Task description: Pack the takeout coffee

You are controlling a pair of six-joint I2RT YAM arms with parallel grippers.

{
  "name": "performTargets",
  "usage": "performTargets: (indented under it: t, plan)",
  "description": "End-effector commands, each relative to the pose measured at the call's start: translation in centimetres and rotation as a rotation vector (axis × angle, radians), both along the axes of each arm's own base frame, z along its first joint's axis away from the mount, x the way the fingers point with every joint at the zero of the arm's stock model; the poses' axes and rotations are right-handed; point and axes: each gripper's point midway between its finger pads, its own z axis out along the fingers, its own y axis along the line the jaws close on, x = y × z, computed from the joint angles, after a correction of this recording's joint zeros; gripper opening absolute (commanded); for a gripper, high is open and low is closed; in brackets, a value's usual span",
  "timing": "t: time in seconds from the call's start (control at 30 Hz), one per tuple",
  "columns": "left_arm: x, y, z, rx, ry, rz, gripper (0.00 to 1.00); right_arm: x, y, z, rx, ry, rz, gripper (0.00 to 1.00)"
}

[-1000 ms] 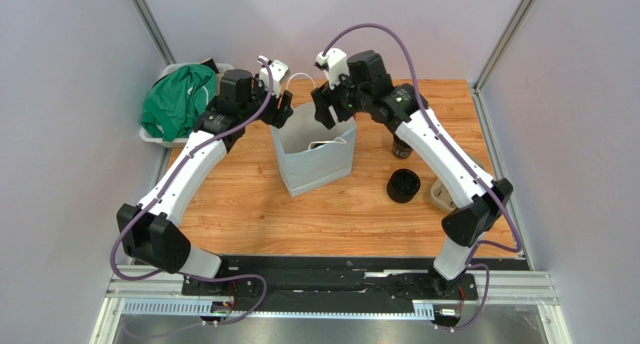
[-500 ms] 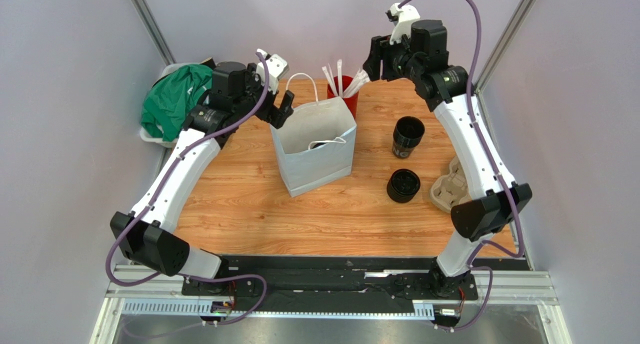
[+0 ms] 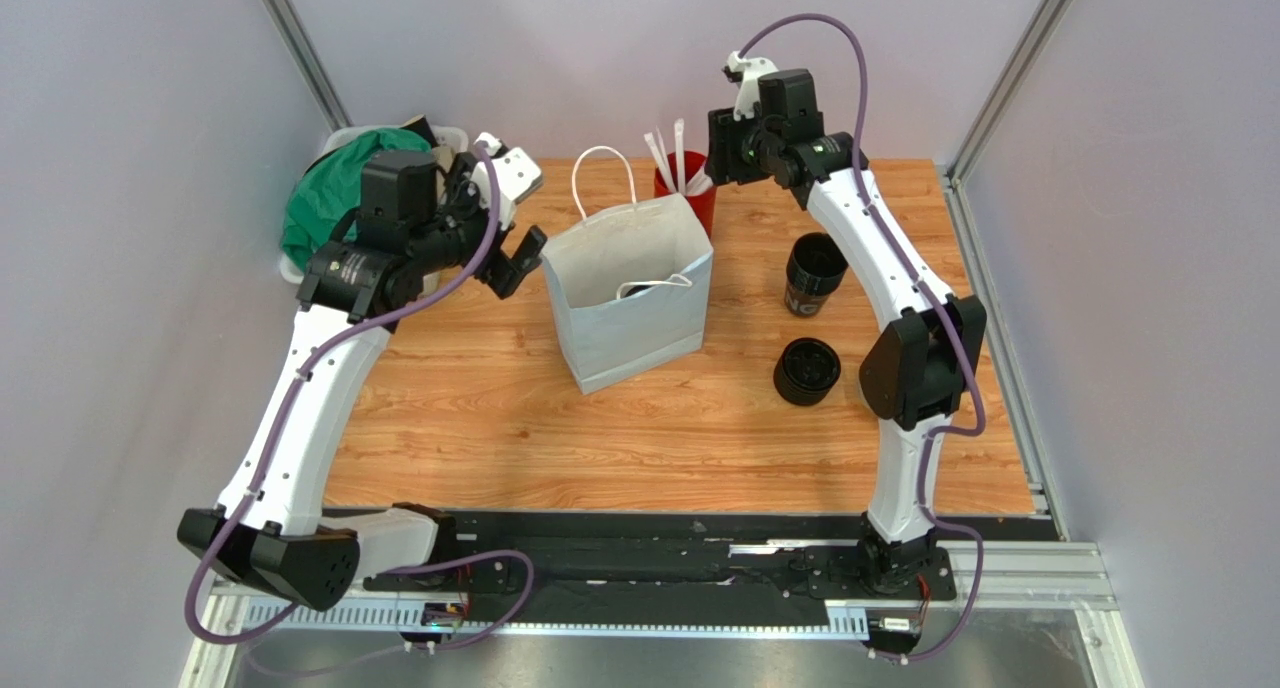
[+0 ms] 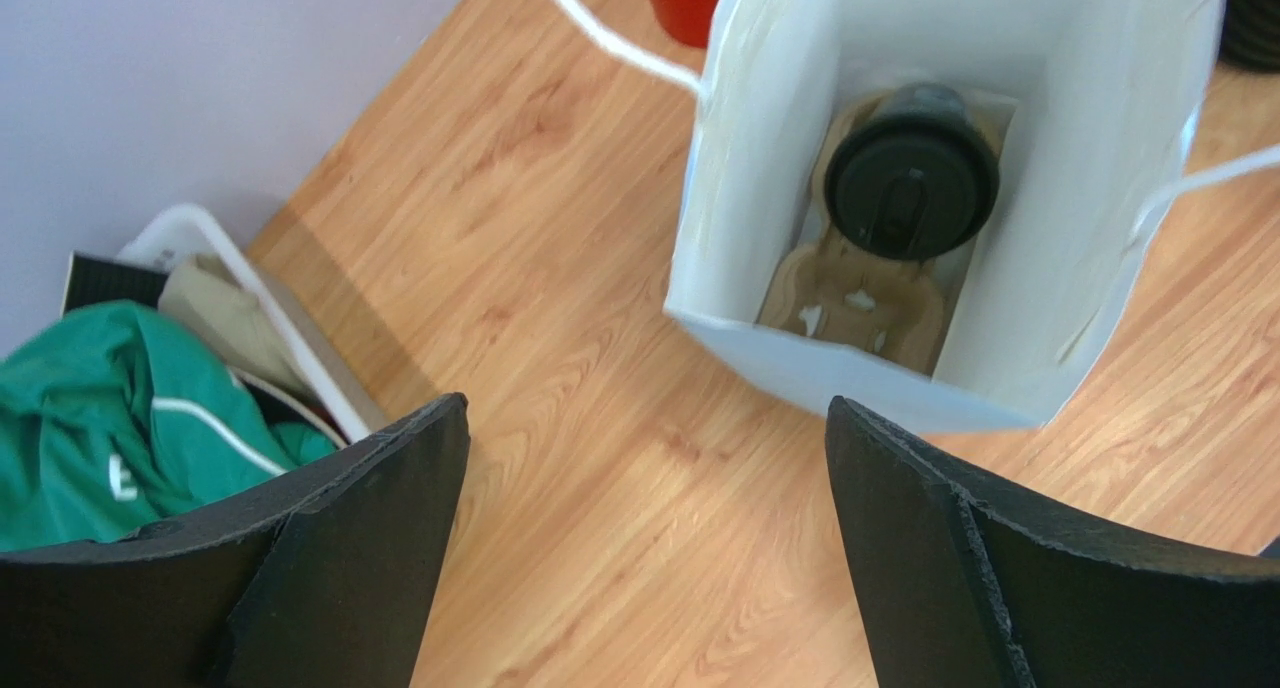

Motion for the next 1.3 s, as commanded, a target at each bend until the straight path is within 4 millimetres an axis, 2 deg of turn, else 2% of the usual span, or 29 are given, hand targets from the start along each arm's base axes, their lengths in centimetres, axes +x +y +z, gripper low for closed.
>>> performTargets:
  t: [0.0, 0.37, 0.6, 0.8, 1.03, 1.27]
  plan:
    - [-1.1, 2.4, -1.4, 0.041, 0.029, 0.019, 0.97, 2.5, -0.5, 4.8, 0.032, -0.164, -0.03, 0.51]
    - [-1.0, 3.2, -2.3, 0.008, 0.038, 0.059, 0.98, 4.6, -0.4, 1.8, 0.005, -0.139, -0.032, 0.45]
    - [-0.9, 3.6, -2.1, -0.026, 0.041, 0.073, 0.98, 4.5, 0.1, 0.0, 0.016, -0.089, -0.018, 0.4]
    - [-0.7, 3.9, -2.6, -0.042, 0.045, 0.084, 0.98, 4.2, 0.1, -0.3, 0.024, -0.075, -0.013, 0.37]
    - [-0.9, 3.8, -2.8, -0.057, 0.047, 0.082, 0.98, 3.6, 0.4, -0.4, 0.034, -0.061, -0.004, 0.21]
    - [-0.6, 3.5, -3.1, -0.068, 0.065, 0.075, 0.99, 3.3, 0.1, 0.0, 0.031, -0.067, -0.01, 0.1]
